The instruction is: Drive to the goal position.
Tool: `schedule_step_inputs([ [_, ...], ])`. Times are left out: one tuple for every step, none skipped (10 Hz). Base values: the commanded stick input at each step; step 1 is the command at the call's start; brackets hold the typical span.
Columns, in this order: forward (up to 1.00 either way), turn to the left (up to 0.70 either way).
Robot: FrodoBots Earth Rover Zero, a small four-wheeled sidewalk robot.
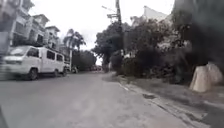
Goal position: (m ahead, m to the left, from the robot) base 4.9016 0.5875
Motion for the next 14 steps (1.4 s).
schedule_step_inputs([
  [0.5, 0.0],
  [0.5, 0.0],
  [0.5, 0.0],
  [0.5, 0.0],
  [0.5, 0.0],
  [0.5, 0.0],
  [0.5, 0.0],
  [0.5, 0.0],
  [0.5, 0.0],
  [0.5, 0.0],
  [0.5, 0.0],
  [0.5, 0.0],
  [0.5, 0.0],
  [0.5, 0.0],
])
